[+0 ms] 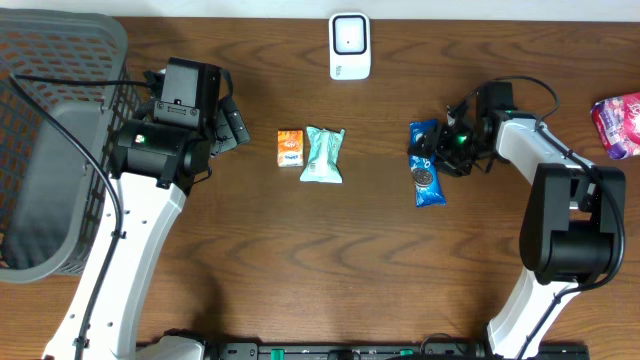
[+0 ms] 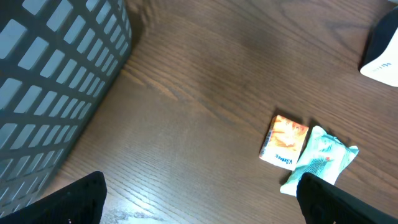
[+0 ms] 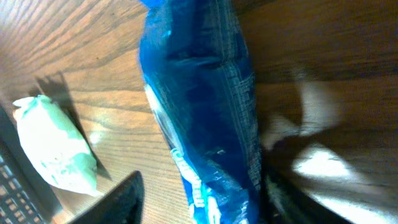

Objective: Scan the item barcode

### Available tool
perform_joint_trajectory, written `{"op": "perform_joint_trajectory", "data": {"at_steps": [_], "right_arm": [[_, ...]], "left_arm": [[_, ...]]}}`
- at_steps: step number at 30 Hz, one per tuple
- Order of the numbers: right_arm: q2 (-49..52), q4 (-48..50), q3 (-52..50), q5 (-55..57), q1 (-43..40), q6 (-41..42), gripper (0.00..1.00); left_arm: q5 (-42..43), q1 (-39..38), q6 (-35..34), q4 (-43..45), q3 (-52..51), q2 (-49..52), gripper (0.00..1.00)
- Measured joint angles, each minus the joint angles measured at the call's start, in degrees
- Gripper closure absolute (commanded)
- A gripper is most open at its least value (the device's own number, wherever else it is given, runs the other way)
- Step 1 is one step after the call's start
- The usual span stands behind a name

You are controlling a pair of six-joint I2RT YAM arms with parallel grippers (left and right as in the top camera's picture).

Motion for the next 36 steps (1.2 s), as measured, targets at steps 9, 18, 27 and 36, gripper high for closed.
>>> {"op": "perform_joint_trajectory", "data": {"at_steps": [9, 18, 27, 36], "right_arm": [[-0.26, 1.66, -0.46, 3.26, 0.02, -1.81, 0.59], [-0.17, 4.33, -1.46, 4.76, 2.21, -2.40, 0.94], [1.46, 7.50, -1.33, -1.22, 2.93, -1.64, 0.99], [3.48, 30.01, 5.31, -17.00, 3.67, 10.23, 0.99]], "left_arm": [[0.00, 0.00, 0.00, 0.00, 0.00, 0.00, 0.02], [0.00, 0.00, 0.00, 0.00, 0.00, 0.00, 0.02], [0.00, 0.00, 0.00, 0.00, 0.00, 0.00, 0.02], [0.00, 0.00, 0.00, 0.00, 0.00, 0.00, 0.02]]}}
